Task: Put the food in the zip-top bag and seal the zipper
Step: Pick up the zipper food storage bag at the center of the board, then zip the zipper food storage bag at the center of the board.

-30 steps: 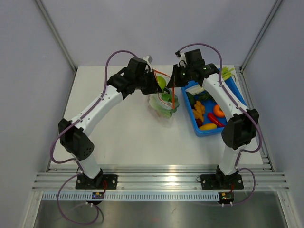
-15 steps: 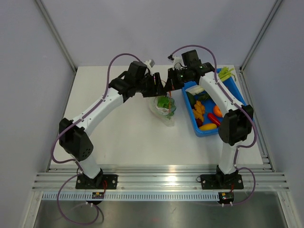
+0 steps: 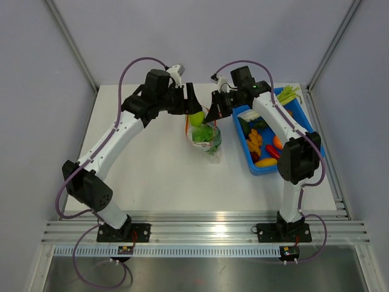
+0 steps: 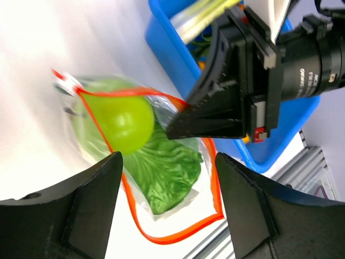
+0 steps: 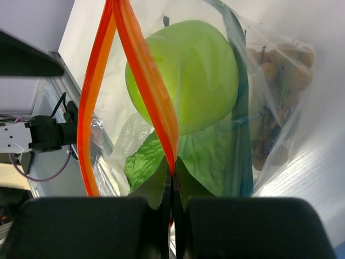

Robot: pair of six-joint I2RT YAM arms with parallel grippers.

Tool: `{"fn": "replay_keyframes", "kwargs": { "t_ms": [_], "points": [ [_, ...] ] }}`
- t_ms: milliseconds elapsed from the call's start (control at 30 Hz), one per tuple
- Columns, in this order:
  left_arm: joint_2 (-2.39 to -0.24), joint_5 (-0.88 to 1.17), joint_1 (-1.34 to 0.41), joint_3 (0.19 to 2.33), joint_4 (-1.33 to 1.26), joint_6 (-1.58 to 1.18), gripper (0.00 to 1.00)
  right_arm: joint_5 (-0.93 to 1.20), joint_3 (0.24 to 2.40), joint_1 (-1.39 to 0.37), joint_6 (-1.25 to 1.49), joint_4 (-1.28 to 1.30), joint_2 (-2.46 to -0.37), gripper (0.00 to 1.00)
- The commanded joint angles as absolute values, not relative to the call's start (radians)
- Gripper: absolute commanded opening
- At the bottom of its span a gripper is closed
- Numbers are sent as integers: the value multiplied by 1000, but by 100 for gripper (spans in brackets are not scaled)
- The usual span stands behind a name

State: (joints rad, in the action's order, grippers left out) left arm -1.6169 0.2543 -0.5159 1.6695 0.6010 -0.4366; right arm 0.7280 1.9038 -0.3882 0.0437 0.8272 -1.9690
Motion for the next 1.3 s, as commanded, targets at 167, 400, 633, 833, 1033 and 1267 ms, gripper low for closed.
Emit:
{"fn": "replay_keyframes", "kwargs": {
  "t_ms": [167, 400, 633, 833, 1033, 1267],
  "points": [
    [-1539, 268, -410, 1643, 557, -335, 70, 851, 1917, -394, -34, 859, -1983, 0],
    [-1456, 397, -362, 1461, 388, -178, 73, 954, 1930, -379, -71, 888, -2000, 0],
    [-1347, 580, -316, 1257, 204, 79, 74, 1026, 1956, -353, -129, 956, -2011, 0],
    [-1312, 699, -258, 1229, 232, 286, 66, 1058, 1960, -342, -150, 973, -2008, 0],
    [-1299, 828, -247, 1151, 236, 663, 38, 1077, 1967, -339, -156, 980, -2022, 0],
    [-1368, 874, -229, 1186, 244, 831, 44, 1078, 1967, -334, -156, 980, -2019, 0]
  ]
}}
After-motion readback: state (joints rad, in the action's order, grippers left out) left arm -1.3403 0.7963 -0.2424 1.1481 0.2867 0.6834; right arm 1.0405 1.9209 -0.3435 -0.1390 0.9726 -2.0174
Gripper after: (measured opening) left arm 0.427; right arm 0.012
